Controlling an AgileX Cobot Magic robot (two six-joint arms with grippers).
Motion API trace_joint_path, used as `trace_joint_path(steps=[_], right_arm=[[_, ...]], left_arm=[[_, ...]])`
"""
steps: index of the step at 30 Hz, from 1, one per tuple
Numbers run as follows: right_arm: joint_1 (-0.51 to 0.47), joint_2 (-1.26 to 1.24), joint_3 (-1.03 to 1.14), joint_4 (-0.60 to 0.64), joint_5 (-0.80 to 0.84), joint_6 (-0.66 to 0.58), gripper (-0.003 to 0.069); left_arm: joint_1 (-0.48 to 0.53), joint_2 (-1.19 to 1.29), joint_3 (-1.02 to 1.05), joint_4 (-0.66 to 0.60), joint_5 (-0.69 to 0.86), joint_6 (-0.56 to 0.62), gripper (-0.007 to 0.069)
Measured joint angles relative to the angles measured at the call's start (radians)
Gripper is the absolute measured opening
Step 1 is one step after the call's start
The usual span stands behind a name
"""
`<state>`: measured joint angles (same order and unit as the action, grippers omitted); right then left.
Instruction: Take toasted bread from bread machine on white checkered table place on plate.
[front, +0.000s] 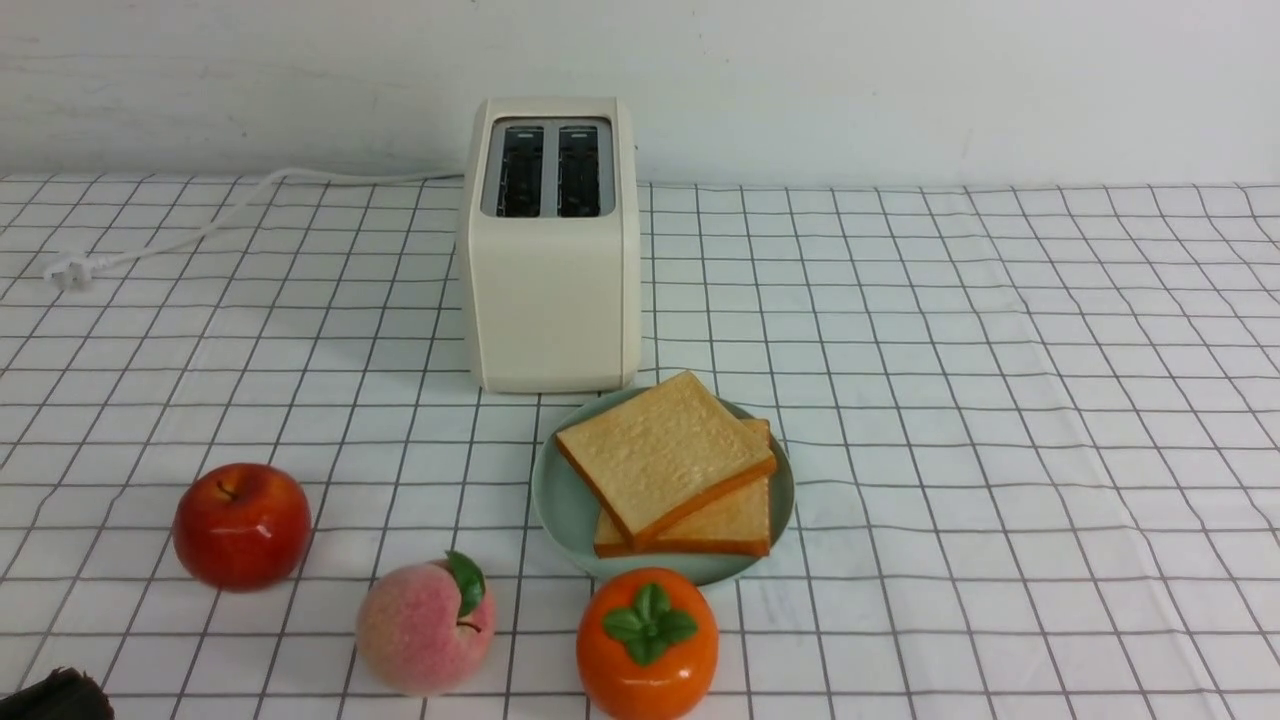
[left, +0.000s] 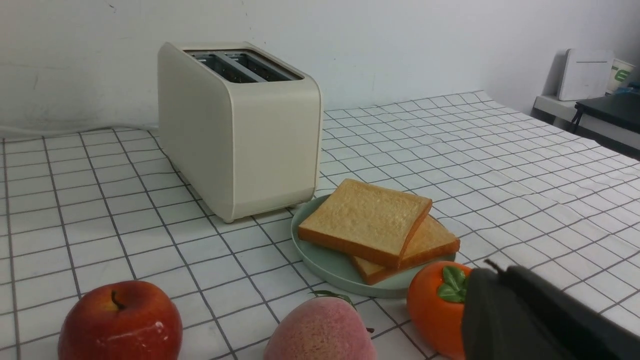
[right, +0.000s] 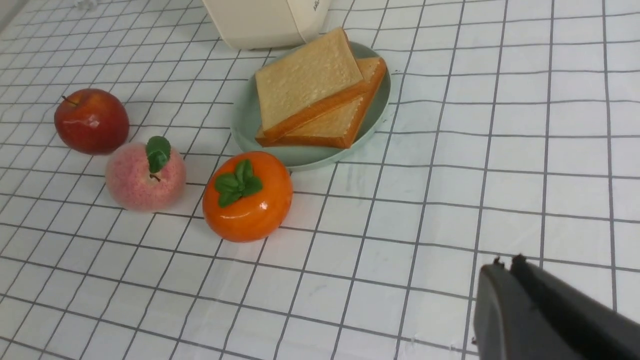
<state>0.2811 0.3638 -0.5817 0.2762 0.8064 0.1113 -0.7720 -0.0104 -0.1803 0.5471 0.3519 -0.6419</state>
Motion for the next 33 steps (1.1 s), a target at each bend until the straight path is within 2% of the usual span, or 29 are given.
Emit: trace_joint_path(steps=[6,11,15,16,19,23,33], right_arm=[[0.0,-0.007,0.0,-0.011,-0.001,0.0,0.0022],[-0.03,-0.047,0.052,-0.124,-0.039,0.0,0.0006],[-0.104,-0.147,0.236,-0.248,-0.191,0.0,-0.002],[-0.142,-0.222,0.33,-0.298,-0.272,0.0,-0.002],[-0.212,-0.336,0.479,-0.351,-0.395,0.01,-0.002],[-0.258,-0.374,0.601,-0.366,-0.443,0.072,-0.002],[-0.26,-0.374,0.6,-0.365,-0.422,0.104,-0.0019]], left_arm=[[0.0,0.0,0.0,0.0,0.001,0.0,0.0002],[0.0,0.0,0.0,0.0,0.001,0.0,0.0005],[0.0,0.0,0.001,0.001,0.001,0.0,0.0008],[0.0,0.0,0.001,0.003,0.001,0.0,0.0009],[0.0,0.0,0.001,0.005,0.001,0.0,0.0013],[0.0,0.0,0.001,0.005,0.0,0.0,0.0017],[0.0,0.0,0.001,0.009,0.002,0.0,0.0022]])
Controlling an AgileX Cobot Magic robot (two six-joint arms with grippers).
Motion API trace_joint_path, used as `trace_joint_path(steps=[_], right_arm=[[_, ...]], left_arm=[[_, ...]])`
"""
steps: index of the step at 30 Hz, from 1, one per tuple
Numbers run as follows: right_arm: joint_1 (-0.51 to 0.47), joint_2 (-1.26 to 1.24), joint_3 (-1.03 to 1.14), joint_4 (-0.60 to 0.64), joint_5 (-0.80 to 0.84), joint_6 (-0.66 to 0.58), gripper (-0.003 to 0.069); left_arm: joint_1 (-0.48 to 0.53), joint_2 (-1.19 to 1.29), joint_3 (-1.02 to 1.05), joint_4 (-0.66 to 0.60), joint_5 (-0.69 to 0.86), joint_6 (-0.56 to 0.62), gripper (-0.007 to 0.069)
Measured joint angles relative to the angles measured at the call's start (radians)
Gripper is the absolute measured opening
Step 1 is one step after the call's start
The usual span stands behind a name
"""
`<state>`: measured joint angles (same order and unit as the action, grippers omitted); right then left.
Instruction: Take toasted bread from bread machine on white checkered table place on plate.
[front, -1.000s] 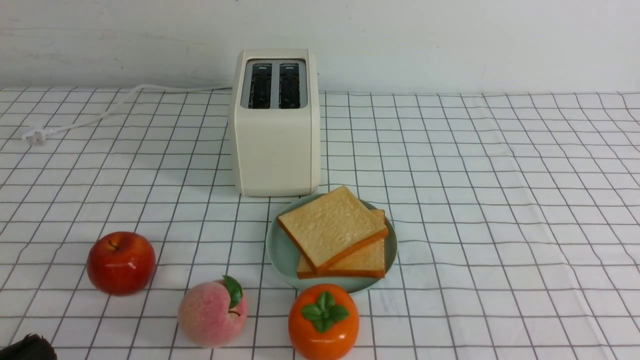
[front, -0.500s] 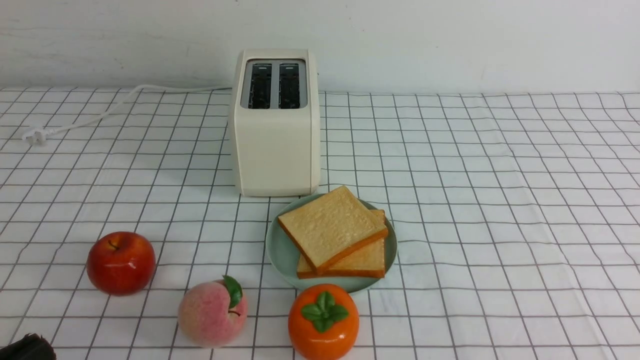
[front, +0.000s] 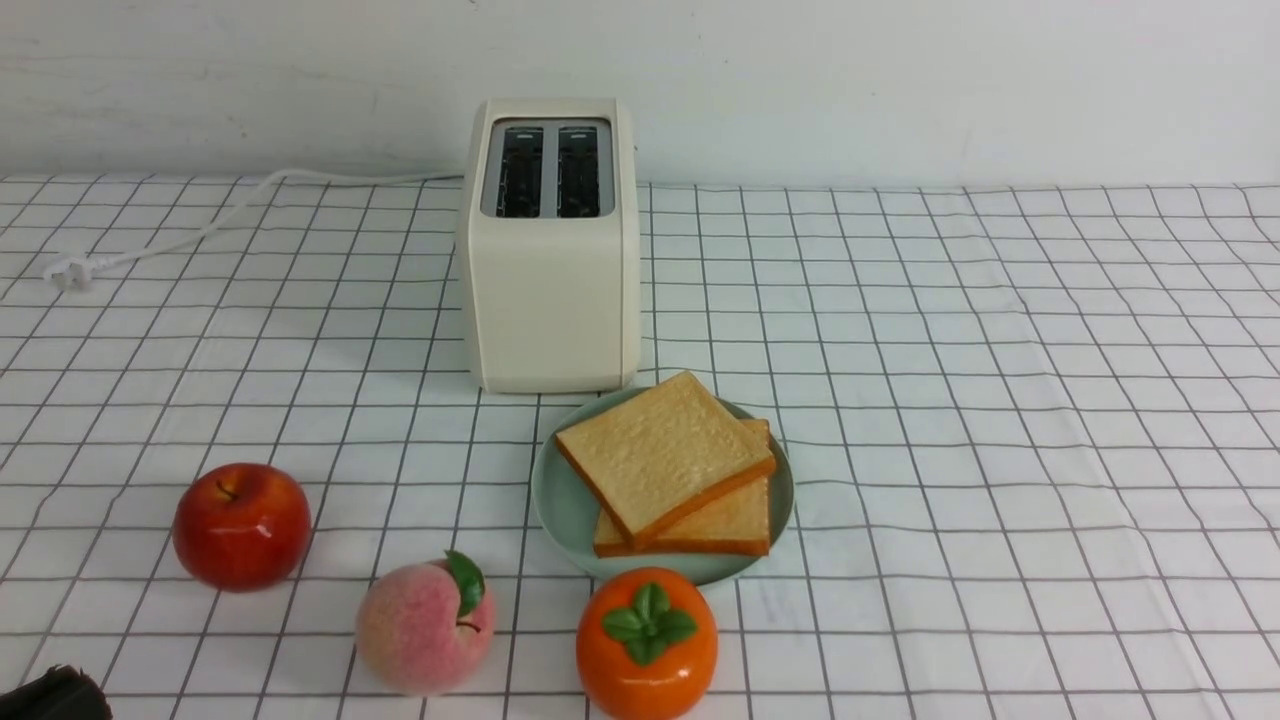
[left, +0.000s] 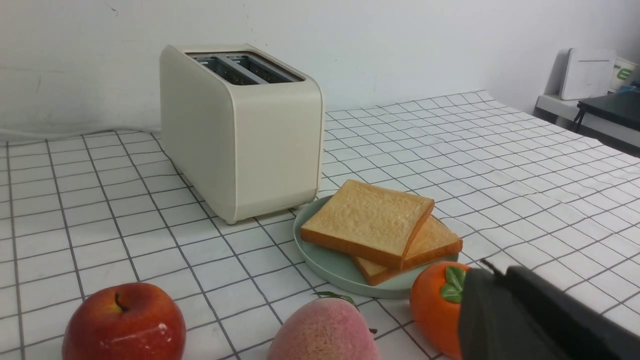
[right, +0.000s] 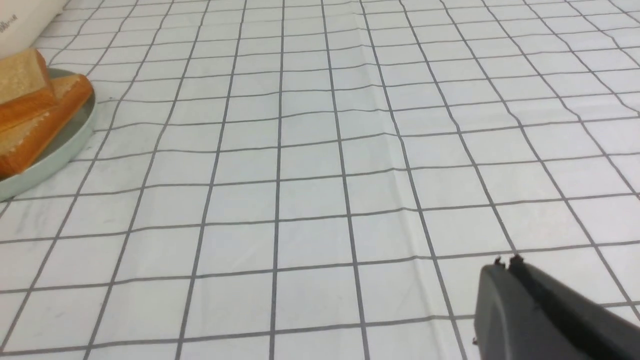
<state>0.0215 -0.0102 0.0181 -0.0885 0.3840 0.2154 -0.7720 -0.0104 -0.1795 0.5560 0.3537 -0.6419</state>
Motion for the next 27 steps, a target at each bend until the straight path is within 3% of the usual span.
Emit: trace_joint_path(steps=[27], right_arm=[[0.0,0.0,0.0,0.006,0.003,0.001,-0.0006]], left_arm=[[0.0,0.0,0.0,0.003,0.0,0.0,0.0029]])
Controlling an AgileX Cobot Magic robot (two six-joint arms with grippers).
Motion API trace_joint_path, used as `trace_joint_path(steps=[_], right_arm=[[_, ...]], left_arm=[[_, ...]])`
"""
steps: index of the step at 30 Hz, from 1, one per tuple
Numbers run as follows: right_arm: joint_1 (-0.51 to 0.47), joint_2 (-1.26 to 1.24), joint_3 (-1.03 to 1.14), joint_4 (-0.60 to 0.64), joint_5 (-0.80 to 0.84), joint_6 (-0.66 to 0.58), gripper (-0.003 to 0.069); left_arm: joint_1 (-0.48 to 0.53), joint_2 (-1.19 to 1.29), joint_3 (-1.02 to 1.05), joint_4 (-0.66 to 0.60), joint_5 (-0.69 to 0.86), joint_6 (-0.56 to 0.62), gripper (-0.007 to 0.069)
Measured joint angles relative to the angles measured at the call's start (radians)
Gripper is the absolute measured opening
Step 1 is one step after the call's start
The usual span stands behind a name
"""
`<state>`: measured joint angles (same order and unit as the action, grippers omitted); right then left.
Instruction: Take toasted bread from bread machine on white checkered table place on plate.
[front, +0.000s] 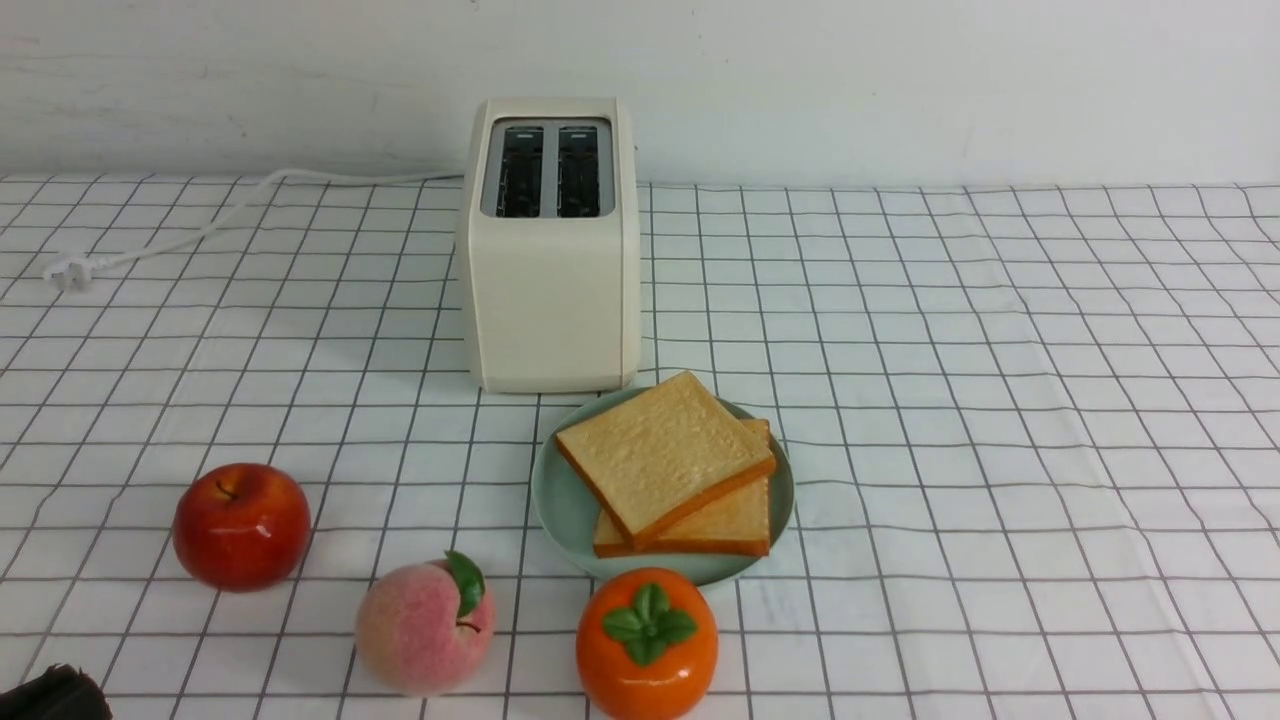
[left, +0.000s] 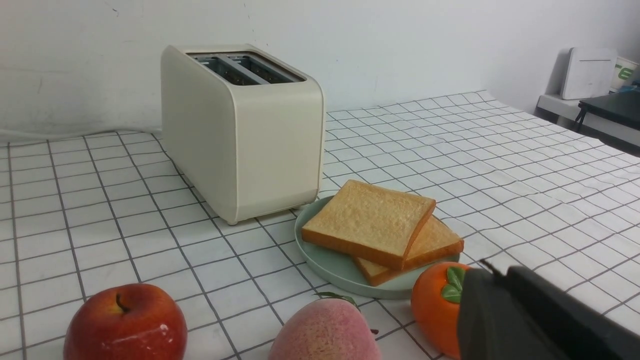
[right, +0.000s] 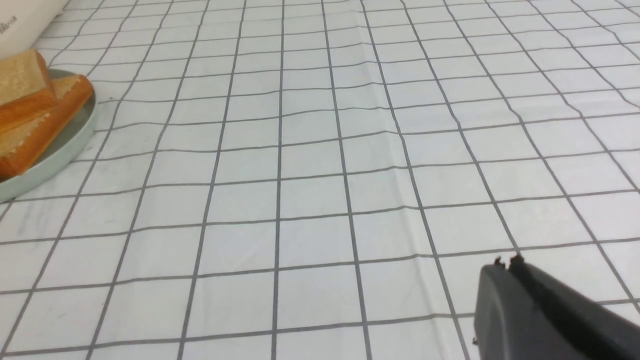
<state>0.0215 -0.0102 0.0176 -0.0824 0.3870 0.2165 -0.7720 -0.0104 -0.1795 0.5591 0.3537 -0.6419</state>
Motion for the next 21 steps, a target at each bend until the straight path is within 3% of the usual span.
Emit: trace_joint_path(steps=[5,7,10,13,17,21], right_arm=[[0.0,0.0,0.0,0.0,0.0,0.0,-0.0002],[0.0,0.0,-0.001,0.0,0.0,0.001,-0.0002],[0.0,0.0,-0.001,0.0,0.001,0.001,0.0001],[0.0,0.0,-0.001,0.0,0.001,0.001,0.0002],[0.0,0.0,-0.001,0.0,0.001,0.001,0.0005],[0.0,0.0,-0.001,0.001,0.001,0.001,0.0013]], left_arm=[[0.031,0.0,0.023,-0.075,-0.05,0.0,0.0029],[0.089,0.0,0.056,-0.176,-0.138,0.021,0.0022],[0.249,0.0,0.159,-0.373,-0.425,0.213,-0.0013],[0.365,0.0,0.199,-0.486,-0.566,0.315,-0.0013],[0.496,0.0,0.206,-0.579,-0.573,0.402,-0.0013],[0.645,0.0,0.206,-0.736,-0.422,0.545,-0.0013]])
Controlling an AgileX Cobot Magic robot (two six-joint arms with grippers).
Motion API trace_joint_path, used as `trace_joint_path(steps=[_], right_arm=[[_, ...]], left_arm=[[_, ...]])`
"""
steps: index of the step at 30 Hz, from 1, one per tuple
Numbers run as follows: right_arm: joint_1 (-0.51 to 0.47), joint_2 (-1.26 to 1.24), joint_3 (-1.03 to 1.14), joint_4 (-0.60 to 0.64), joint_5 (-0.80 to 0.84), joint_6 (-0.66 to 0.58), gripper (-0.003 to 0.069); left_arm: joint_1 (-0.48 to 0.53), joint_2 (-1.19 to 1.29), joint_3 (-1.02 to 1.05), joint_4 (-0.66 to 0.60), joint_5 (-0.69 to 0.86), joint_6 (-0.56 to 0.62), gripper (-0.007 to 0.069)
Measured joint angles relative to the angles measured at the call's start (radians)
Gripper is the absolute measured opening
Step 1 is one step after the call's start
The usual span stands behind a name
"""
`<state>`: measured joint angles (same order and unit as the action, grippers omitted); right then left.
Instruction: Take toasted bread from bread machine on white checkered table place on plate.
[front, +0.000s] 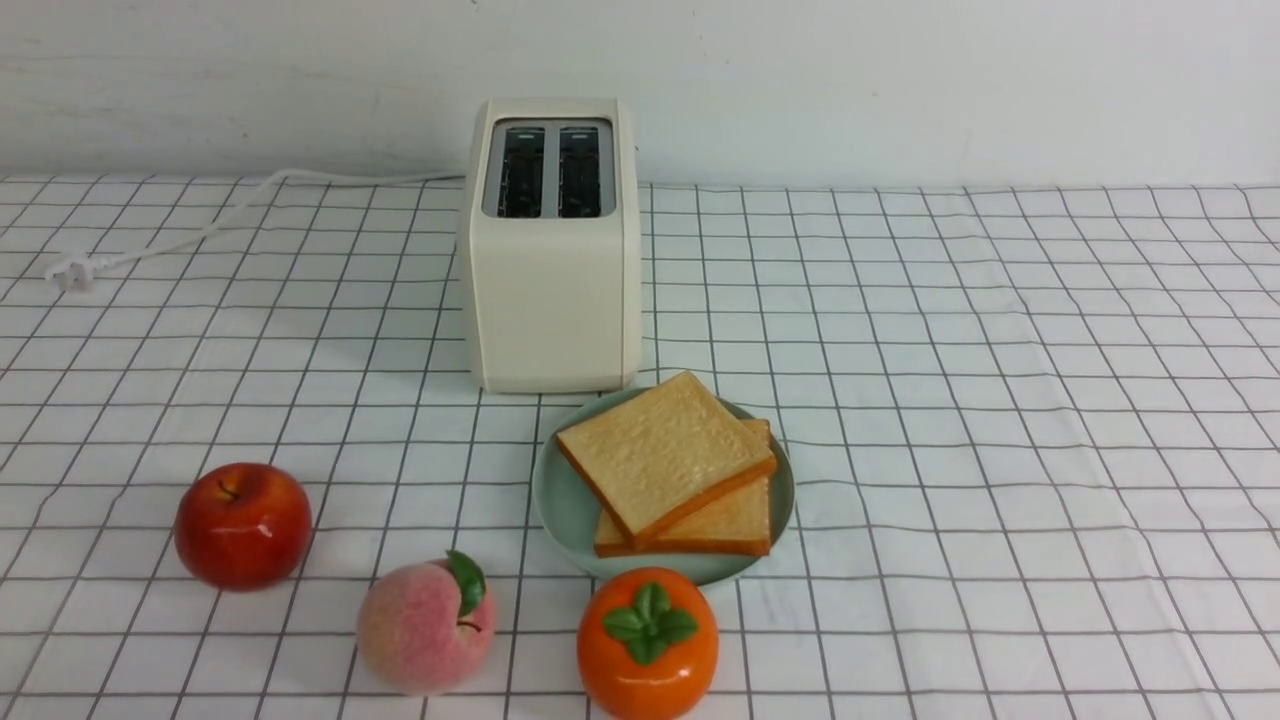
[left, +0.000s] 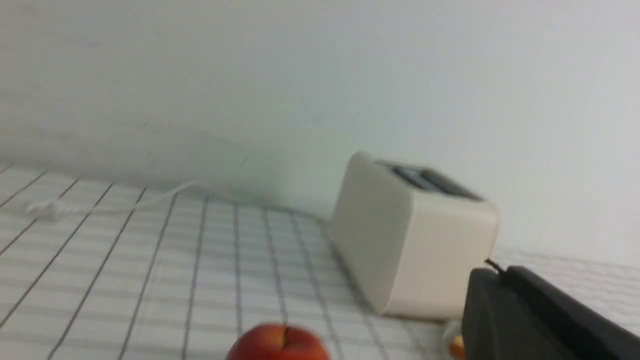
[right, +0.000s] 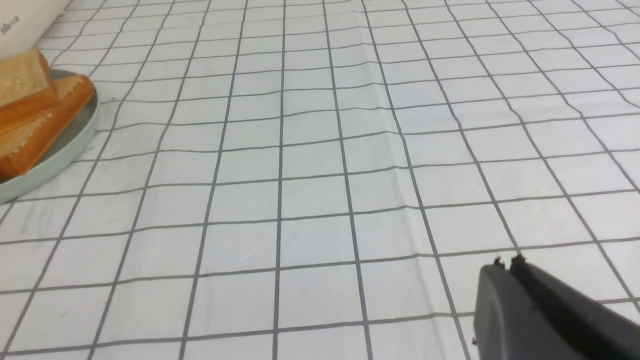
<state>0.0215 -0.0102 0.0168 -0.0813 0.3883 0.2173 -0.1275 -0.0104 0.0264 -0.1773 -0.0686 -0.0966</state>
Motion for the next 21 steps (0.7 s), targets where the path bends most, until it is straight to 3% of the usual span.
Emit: trace_joint_path(steps=[4,9,14,21], right_arm=[[0.0,0.0,0.0,0.0,0.0,0.0,0.0017],[0.0,0.0,0.0,0.0,0.0,0.001,0.0023],[0.0,0.0,0.0,0.001,0.0,0.001,0.0032],[0.0,0.0,0.0,0.002,0.0,0.001,0.0041]], left_arm=[[0.063,0.0,0.003,-0.05,0.2,0.102,-0.0013],[0.07,0.0,0.003,0.03,0.423,0.035,-0.0013],[0.07,0.0,0.003,0.065,0.46,-0.058,-0.0013],[0.07,0.0,0.003,0.07,0.457,-0.078,-0.0013]])
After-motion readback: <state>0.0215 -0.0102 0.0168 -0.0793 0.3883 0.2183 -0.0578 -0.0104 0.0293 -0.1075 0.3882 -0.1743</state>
